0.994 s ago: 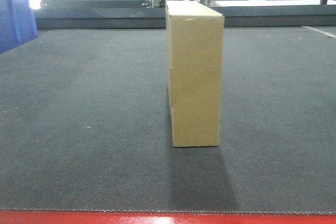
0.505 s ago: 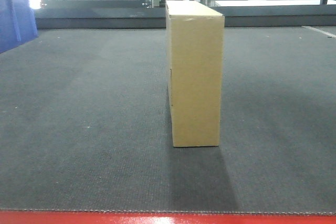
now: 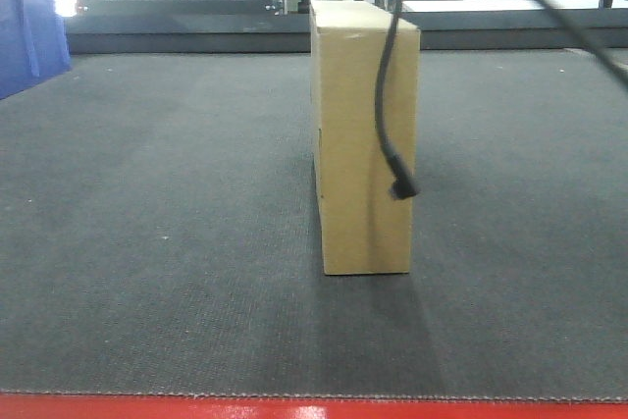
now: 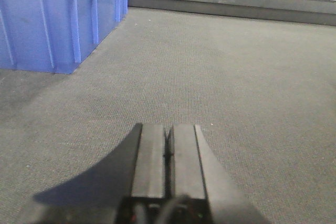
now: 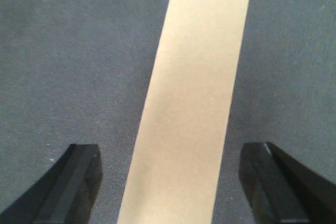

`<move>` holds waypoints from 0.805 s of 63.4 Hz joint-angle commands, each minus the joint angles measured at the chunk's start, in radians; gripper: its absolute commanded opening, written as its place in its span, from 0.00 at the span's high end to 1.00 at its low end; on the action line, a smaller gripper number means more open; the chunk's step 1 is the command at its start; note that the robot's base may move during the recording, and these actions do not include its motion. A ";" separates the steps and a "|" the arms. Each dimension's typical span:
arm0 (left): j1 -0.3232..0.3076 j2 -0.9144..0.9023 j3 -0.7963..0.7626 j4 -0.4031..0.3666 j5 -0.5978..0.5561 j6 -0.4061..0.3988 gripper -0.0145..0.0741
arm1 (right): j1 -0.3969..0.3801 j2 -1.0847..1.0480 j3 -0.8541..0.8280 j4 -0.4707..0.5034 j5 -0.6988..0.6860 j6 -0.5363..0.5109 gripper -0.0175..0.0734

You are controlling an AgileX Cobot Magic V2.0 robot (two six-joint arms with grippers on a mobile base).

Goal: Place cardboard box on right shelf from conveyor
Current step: 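Lower the right gripper over the cardboard box and close on it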

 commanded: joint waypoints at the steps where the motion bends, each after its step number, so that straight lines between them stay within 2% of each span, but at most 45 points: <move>1: 0.002 -0.012 -0.003 -0.005 -0.080 -0.005 0.97 | 0.000 -0.033 -0.040 -0.063 -0.017 0.036 0.12; 9: 0.002 -0.012 -0.003 -0.005 -0.080 -0.005 0.97 | 0.000 -0.015 -0.041 -0.083 -0.022 0.084 0.12; 40: 0.002 -0.012 -0.003 -0.005 -0.080 -0.005 0.97 | -0.032 0.066 -0.021 -0.073 -0.036 0.090 0.12; 51: 0.002 -0.012 -0.003 -0.005 -0.080 -0.005 0.97 | -0.046 0.074 0.042 -0.011 -0.107 0.089 0.12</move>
